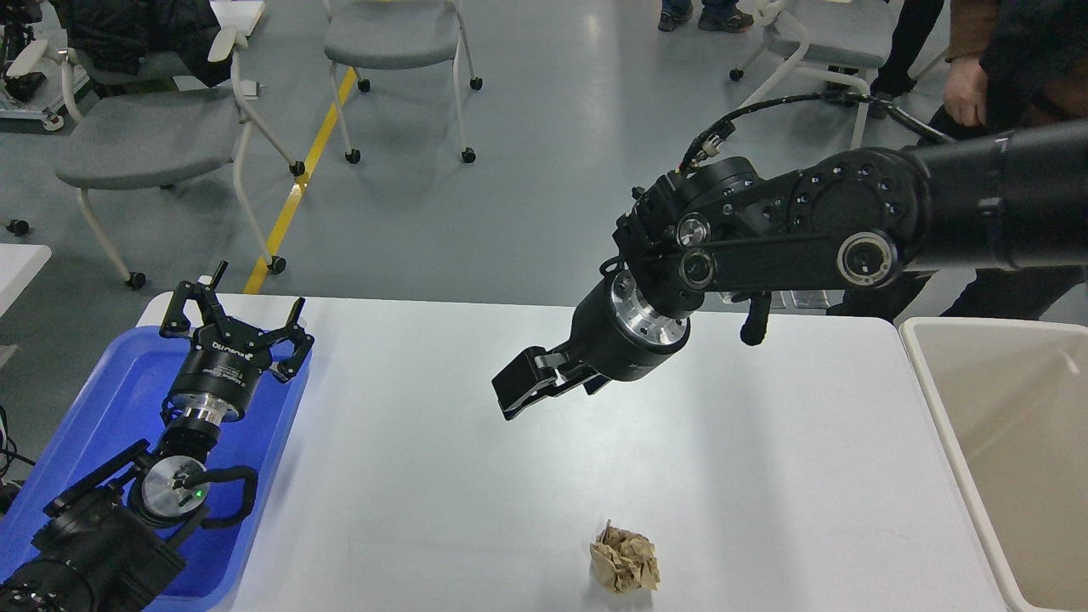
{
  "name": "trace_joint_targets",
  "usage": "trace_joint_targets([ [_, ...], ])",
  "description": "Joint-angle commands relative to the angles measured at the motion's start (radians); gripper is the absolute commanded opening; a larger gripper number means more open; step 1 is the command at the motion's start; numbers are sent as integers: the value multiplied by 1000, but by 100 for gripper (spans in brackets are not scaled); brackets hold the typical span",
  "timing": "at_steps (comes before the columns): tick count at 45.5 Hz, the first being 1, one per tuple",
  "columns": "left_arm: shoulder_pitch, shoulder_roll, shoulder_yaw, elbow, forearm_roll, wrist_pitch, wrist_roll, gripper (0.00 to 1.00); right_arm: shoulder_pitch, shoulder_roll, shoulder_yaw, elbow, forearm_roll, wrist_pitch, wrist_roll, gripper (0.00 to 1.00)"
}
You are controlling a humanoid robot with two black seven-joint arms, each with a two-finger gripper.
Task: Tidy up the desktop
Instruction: 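Lower the open right gripper down onto the crumpled tan paper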
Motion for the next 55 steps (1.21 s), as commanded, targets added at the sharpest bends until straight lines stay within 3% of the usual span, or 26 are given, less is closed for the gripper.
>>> trace_joint_targets([
  [1, 0, 0, 1, 0, 0, 0, -1, 100, -141, 45, 7, -44, -24, 0, 0, 100],
  [23, 0, 0, 1, 1, 0, 0, -1, 100, -327, 78, 8, -124, -331, -72, 5, 100],
  [38, 0, 0, 1, 0, 0, 0, -1, 100, -457, 112, 7, -222, -417, -94, 11, 100],
  [55, 0, 0, 1, 0, 0, 0, -1, 100, -569, 46, 28, -230, -480, -94, 12, 100],
])
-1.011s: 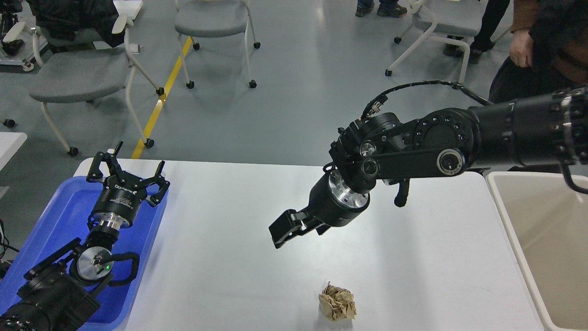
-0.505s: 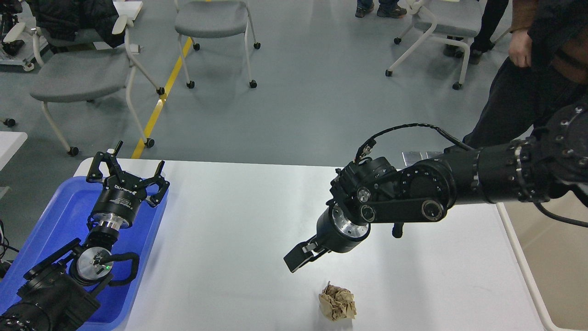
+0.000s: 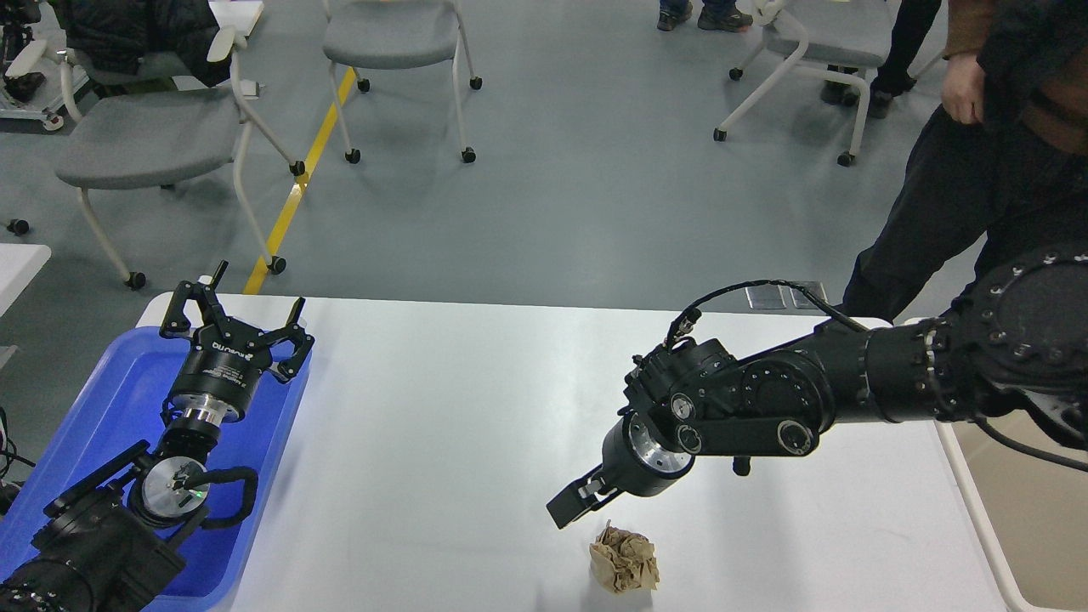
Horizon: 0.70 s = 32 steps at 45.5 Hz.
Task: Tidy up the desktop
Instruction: 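Lower the open right gripper down onto the crumpled tan paper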
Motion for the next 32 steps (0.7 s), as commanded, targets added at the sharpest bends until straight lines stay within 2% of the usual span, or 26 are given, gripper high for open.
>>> trace_joint_targets([
  [1, 0, 0, 0, 0, 0, 0, 0, 100, -89, -44, 16, -13, -46, -3, 1, 100],
  [9, 0, 0, 0, 1, 0, 0, 0, 100, -125, -73, 40, -11, -63, -3, 1, 100],
  [32, 0, 0, -2, 1, 0, 0, 1, 100, -246, -61, 65, -59, -109, -8, 3, 100],
])
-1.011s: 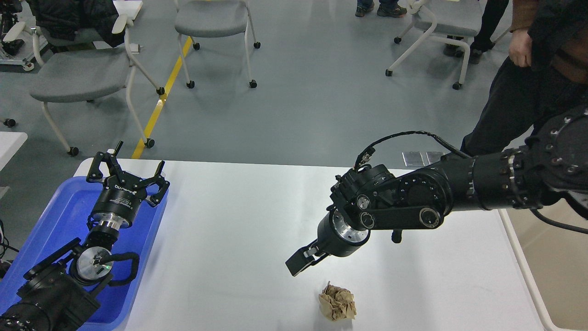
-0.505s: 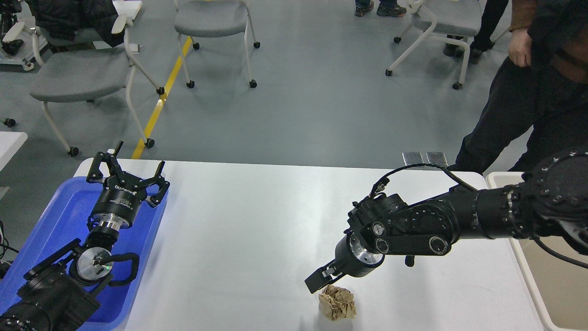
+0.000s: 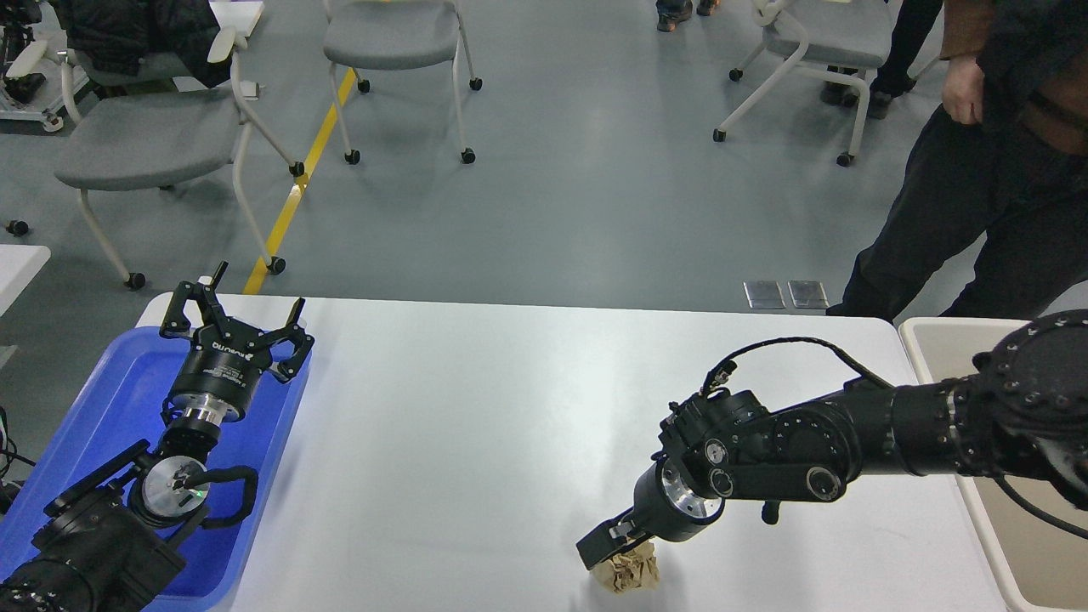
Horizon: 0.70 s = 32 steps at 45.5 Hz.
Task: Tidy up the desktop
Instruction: 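Close the right gripper on the crumpled paper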
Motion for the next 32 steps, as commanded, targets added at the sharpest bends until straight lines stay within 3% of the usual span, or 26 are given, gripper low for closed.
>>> trace_joint_targets([
  [1, 0, 0, -2, 1, 0, 0, 1, 100, -61, 6, 13, -31, -27, -4, 0, 100],
  [26, 0, 0, -2, 1, 0, 0, 1, 100, -92, 15, 26, -62, -33, -40, 3, 99],
  [30, 0, 0, -2, -1, 0, 0, 1, 100, -98, 18, 25, -65, -35, -53, 20, 96],
  [32, 0, 0, -2, -1, 0, 0, 1, 100, -98, 18, 25, -68, -33, -53, 32, 89],
])
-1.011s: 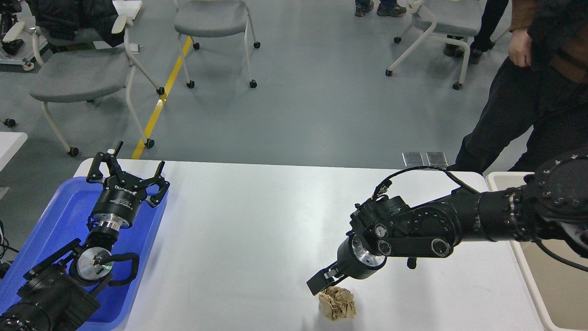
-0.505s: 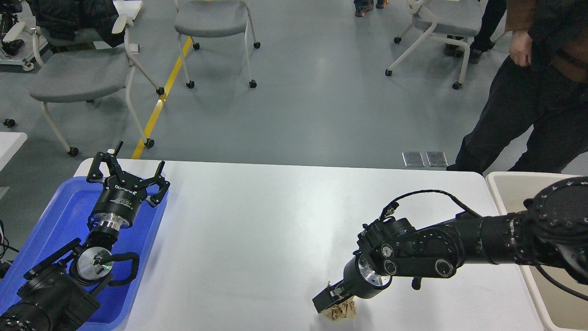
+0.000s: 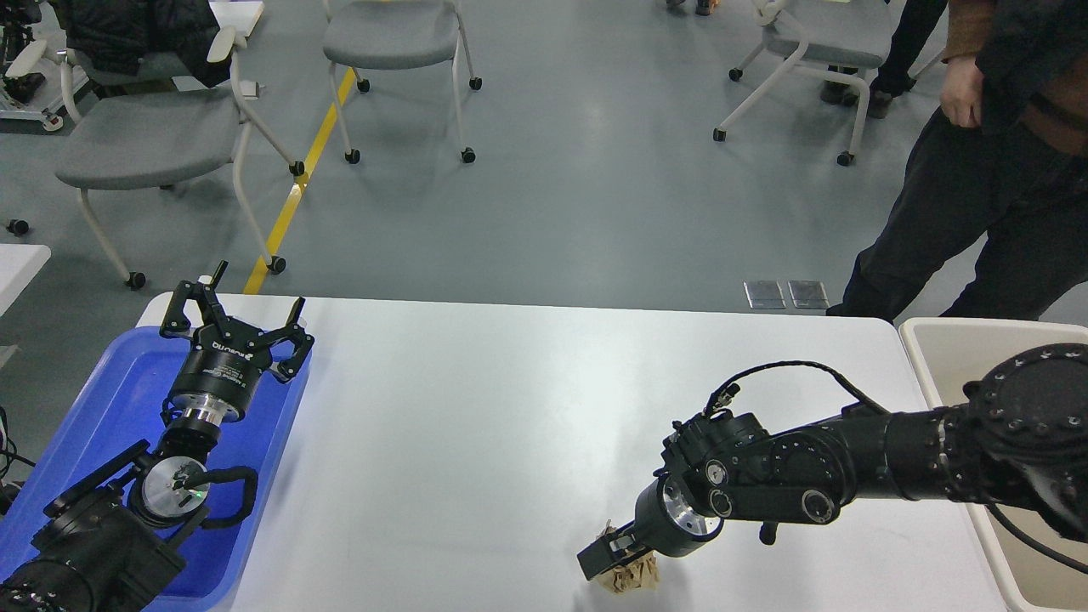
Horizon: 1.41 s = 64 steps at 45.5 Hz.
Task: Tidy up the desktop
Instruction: 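Close the right gripper on the crumpled paper, then lift the paper and carry it toward the beige bin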
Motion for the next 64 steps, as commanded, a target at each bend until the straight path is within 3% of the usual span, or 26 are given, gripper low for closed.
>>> trace_joint_targets([
  [1, 0, 0, -1, 1, 0, 0, 1, 100, -17, 4, 2, -14, -3, -23, 33, 85],
  [5, 0, 0, -1, -1, 0, 0, -1, 100, -18, 5, 0, -22, -15, -28, 70, 70],
  [9, 0, 0, -1, 1, 0, 0, 1, 100, -12, 7, -12, -38, -37, -29, 89, 45],
  [10, 0, 0, -1, 1, 0, 0, -1, 100, -9, 7, -15, -38, -44, -28, 89, 29],
  [11, -1, 0, -1, -1, 0, 0, 1, 100, -6, 6, -17, -38, -54, -25, 89, 0],
  [28, -1, 0, -1, -1, 0, 0, 1, 100, -6, -17, -23, -37, -55, -22, 90, 0],
  [39, -1, 0, -1, -1, 2, 0, 1, 100, 19, -102, -1, 27, -34, 6, 115, 0],
  [43, 0, 0, -1, 1, 2, 0, 1, 100, 88, -185, 22, 110, 24, 79, 136, 0],
  [53, 0, 0, -1, -1, 2, -2, 1, 100, 356, -376, 23, 352, 181, 161, 132, 0],
  [64, 0, 0, -1, -1, 0, -3, 1, 100, 696, -473, 12, 497, 362, 291, 118, 0],
])
